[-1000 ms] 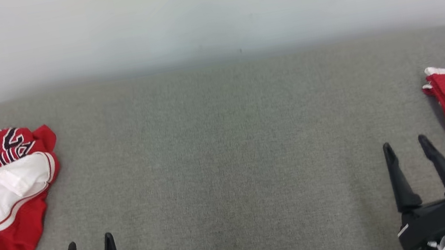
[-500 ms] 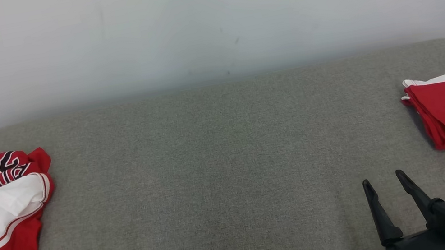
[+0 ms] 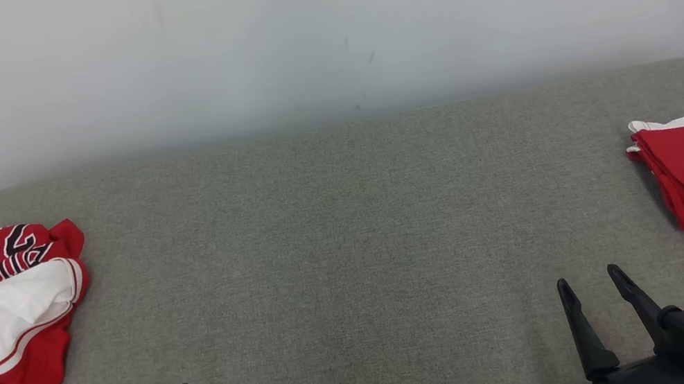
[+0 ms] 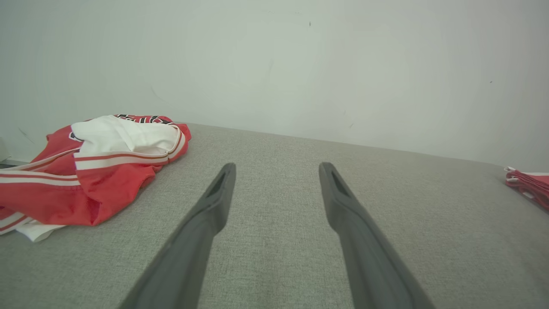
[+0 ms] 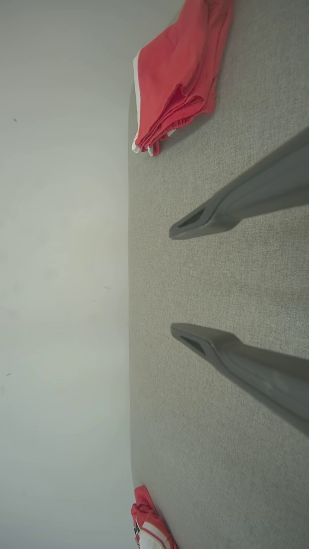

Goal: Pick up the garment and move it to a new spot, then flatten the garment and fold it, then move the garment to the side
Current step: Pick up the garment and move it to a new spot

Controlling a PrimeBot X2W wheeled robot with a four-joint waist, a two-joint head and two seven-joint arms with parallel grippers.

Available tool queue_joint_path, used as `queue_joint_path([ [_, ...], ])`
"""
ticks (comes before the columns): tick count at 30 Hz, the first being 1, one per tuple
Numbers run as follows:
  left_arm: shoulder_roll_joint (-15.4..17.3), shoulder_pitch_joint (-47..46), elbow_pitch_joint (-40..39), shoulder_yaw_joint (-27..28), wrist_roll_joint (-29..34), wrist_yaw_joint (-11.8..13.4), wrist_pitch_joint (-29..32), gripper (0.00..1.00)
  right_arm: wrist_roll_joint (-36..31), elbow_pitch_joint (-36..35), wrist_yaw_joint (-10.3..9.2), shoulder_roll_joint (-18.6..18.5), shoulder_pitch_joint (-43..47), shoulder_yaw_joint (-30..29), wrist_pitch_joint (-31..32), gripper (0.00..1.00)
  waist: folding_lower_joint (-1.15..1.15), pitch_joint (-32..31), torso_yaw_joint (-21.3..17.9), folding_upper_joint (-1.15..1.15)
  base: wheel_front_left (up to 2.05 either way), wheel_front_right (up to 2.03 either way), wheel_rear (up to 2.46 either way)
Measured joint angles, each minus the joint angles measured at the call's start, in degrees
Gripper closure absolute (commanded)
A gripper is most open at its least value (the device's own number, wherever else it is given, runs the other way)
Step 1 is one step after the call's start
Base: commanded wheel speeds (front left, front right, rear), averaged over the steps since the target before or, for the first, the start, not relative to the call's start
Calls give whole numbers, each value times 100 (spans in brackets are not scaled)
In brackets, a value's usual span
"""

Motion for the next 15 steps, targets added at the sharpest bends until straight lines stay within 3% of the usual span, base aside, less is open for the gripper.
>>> queue_joint_path([
  [7, 15, -38, 42, -102, -21, 0, 0, 0, 0, -1, 0, 0, 3, 24, 7, 0, 0, 36, 206, 0, 0, 0, 0],
  [15, 81, -100, 85, -66, -52, -8, 0, 0, 36, 29, 0, 1, 4, 125, 5, 0, 0, 78, 714, 1, 0, 0, 0],
])
